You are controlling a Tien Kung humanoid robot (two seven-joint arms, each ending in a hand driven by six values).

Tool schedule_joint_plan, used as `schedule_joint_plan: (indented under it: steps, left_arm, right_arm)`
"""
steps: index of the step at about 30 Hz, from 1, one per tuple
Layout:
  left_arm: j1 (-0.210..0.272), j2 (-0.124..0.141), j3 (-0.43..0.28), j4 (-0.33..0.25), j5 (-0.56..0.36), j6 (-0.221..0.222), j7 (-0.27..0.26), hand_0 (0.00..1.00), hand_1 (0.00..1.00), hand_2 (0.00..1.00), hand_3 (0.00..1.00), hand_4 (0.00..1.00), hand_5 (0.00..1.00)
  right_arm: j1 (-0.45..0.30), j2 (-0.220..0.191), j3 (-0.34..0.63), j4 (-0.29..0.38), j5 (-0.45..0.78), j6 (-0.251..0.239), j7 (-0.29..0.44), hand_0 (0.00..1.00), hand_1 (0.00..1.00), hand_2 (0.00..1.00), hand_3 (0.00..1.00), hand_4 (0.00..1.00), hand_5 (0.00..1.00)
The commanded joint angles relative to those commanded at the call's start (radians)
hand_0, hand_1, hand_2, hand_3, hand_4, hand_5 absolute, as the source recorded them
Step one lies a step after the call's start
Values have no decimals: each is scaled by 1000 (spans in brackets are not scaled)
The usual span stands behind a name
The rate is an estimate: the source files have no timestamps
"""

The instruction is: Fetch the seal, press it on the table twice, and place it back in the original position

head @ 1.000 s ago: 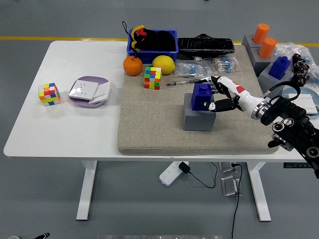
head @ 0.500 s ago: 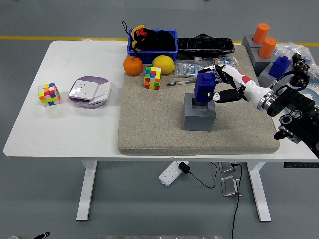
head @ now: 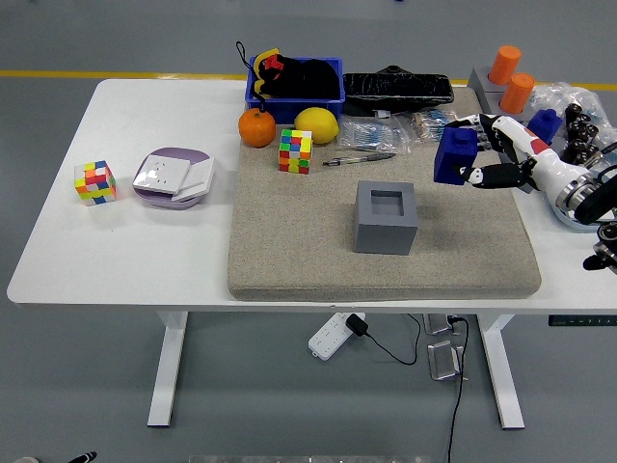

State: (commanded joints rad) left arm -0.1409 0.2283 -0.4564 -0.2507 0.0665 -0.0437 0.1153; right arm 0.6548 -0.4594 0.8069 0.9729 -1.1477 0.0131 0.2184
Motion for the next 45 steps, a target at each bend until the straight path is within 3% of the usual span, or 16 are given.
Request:
schedule_joint_plan:
  steps: [11,30,39,45]
  left_arm:
    - [5,-2,5,1,-2,-1,2,824,814,786,823,747,413]
    - [6,-2,8,0,-3,0,2,824,814,786,823,748,414]
    - [8,-2,7,1,-4,-1,2,824,814,786,823,748,415]
    - [7,-1,6,1,-5,0,2,824,814,785,823,749,414]
  right_arm:
    - [-70,28,28,-82,-13,3,-4,632,468,454,496,537,2]
    - [-111,74,-14,-133,-2,1,-4,632,467,453,495,540,2]
    - [-110,66,-2,-97,-3,2,-7,632,467,453,497,541,2]
    - [-94,45,48,10,-13,3,-13,634,467,453,495,542,2]
